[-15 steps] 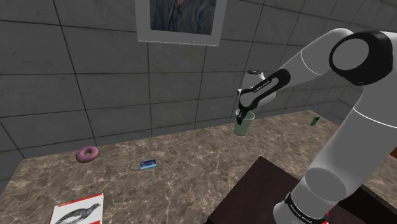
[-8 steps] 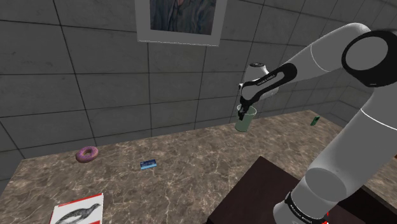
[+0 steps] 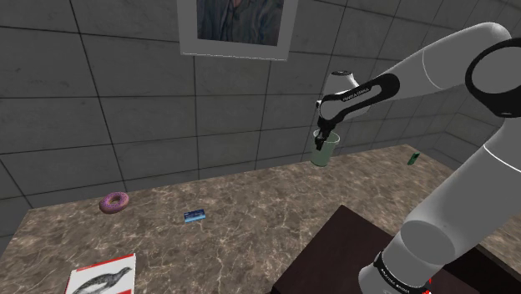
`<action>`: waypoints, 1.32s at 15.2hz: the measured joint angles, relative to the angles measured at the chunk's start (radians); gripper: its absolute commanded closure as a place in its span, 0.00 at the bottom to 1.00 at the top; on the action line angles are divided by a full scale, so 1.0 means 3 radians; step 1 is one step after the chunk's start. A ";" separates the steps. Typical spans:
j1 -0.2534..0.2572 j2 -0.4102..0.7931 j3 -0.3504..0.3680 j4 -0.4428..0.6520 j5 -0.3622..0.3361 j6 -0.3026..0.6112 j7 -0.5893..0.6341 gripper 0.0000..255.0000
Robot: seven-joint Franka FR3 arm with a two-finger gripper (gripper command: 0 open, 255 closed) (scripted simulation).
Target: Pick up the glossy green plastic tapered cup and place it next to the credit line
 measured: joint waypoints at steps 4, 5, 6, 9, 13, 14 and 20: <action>0.0006 -0.0114 0.0013 0.0078 0.0007 -0.0190 -0.0020 1.00; 0.0009 -0.0138 0.0018 0.0099 0.0008 -0.0236 -0.0021 1.00; 0.0011 -0.0168 0.0021 0.0120 0.0010 -0.0286 -0.0026 1.00; 0.0046 -0.0212 0.0075 0.0114 0.0006 -0.0341 0.0056 1.00; 0.0189 -0.0327 0.0296 0.0021 0.0000 -0.0427 0.0409 1.00; 0.0224 -0.0332 0.0346 0.0035 0.0010 -0.0460 0.0484 1.00; 0.0446 -0.0348 0.0671 0.0033 0.0061 -0.0570 0.0985 1.00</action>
